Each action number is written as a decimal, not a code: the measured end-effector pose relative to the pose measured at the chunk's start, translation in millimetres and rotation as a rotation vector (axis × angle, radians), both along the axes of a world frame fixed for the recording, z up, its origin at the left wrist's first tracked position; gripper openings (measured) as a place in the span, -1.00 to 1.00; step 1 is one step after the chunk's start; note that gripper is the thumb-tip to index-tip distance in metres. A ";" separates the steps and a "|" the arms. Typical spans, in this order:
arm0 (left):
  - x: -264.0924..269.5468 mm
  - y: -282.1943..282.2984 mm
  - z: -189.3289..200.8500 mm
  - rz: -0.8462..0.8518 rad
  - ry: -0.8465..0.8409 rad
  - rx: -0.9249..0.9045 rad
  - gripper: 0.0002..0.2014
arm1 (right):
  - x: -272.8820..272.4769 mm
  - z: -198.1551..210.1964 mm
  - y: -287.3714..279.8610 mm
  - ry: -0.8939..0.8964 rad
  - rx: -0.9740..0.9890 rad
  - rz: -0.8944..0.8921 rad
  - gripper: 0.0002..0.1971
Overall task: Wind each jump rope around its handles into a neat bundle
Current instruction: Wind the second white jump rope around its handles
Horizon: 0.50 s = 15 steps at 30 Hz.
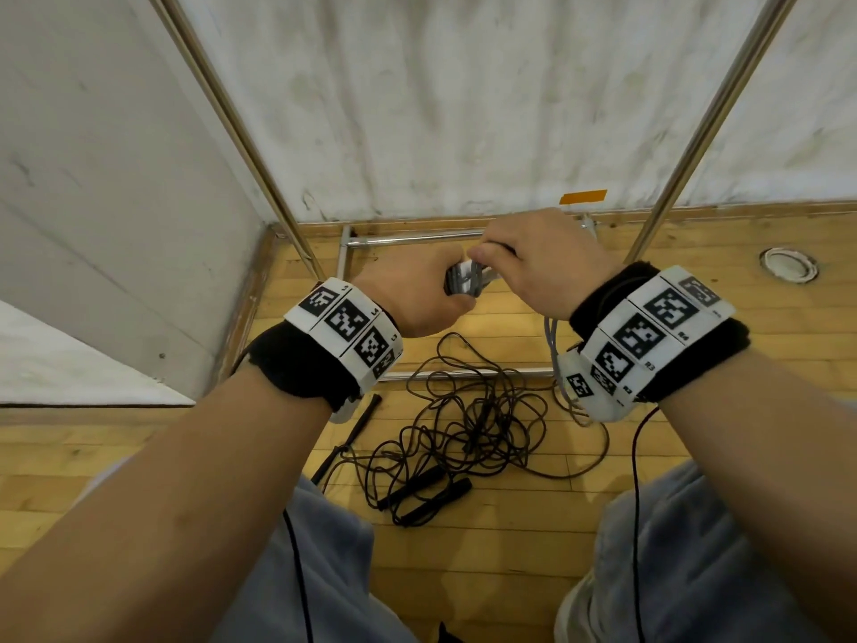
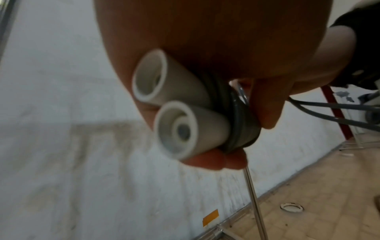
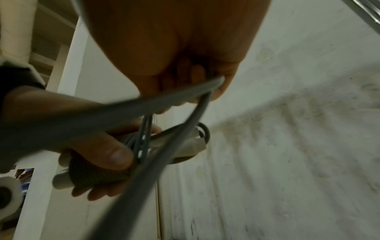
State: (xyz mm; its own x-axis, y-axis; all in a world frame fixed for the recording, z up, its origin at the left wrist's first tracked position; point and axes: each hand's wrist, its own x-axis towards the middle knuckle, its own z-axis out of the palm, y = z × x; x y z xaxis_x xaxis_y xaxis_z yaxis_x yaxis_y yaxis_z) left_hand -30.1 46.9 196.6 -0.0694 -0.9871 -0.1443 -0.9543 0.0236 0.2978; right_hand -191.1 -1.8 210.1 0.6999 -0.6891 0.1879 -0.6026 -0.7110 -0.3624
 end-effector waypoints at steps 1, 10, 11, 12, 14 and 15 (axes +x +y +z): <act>-2.3 1.6 0.1 -0.023 0.016 -0.020 -0.65 | -0.5 0.8 0.3 -0.013 -0.015 -0.003 -0.69; -16.1 14.8 7.6 -0.059 0.113 -0.143 -0.73 | -14.8 13.9 -3.5 -0.248 0.265 -0.107 -0.70; -17.4 17.3 9.9 -0.070 0.127 -0.153 -0.74 | -17.7 16.3 -4.4 -0.315 0.336 -0.127 -0.73; -17.9 19.5 13.4 -0.083 0.145 -0.171 -0.76 | -19.6 19.2 -5.5 -0.373 0.394 -0.142 -0.76; -18.0 22.8 21.1 -0.107 0.196 -0.227 -0.78 | -21.9 24.2 -7.2 -0.464 0.498 -0.144 -0.78; -17.6 24.4 24.8 -0.113 0.235 -0.253 -0.78 | -22.1 25.8 -7.7 -0.504 0.560 -0.136 -0.79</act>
State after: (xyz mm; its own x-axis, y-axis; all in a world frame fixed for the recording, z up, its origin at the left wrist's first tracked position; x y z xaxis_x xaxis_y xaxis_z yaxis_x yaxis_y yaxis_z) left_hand -47.7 71.3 221.4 -0.1822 -0.9738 0.1360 -0.8476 0.2256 0.4802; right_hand -213.1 -9.5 235.9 0.5240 -0.8497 0.0593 -0.3380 -0.2714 -0.9012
